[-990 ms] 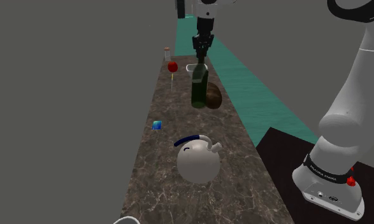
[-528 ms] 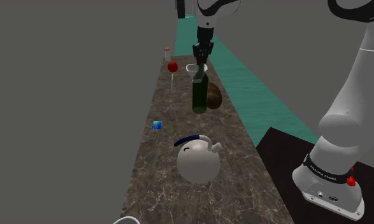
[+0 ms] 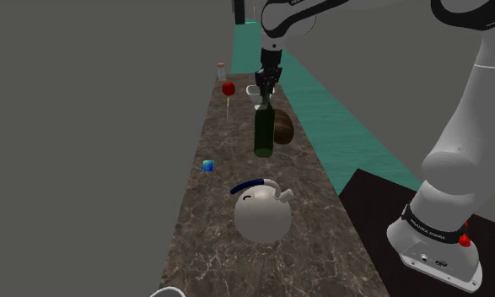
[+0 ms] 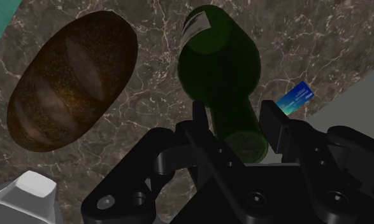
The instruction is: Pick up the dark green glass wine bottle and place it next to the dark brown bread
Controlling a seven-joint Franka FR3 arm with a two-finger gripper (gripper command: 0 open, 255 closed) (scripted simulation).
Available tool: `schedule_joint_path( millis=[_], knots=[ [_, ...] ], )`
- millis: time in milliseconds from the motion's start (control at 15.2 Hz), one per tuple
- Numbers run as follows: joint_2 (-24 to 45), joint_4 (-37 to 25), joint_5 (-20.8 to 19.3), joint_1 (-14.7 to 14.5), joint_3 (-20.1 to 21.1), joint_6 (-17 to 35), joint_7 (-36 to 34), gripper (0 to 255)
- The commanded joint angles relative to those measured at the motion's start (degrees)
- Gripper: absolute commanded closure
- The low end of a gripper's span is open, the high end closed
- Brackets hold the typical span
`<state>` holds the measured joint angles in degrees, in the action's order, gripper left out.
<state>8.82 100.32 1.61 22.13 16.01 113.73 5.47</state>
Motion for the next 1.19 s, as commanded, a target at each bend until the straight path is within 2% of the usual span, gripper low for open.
schedule_joint_path(
  millis=[0,132,660,726,1056,1122],
  knots=[
    [-0.02,1.66,0.02,0.01,-0.01,1.69,0.07,255],
    [0.3,2.84,-0.05,-0.01,-0.02,3.18,0.09,255],
    [0.3,2.84,-0.05,-0.01,-0.02,3.18,0.09,255],
    [0.29,2.84,-0.05,-0.01,-0.02,3.17,0.09,0],
    [0.3,2.84,-0.05,-0.01,-0.02,3.18,0.09,0],
    [-0.29,1.66,0.12,0.1,-0.04,1.43,0.2,0]
  ],
)
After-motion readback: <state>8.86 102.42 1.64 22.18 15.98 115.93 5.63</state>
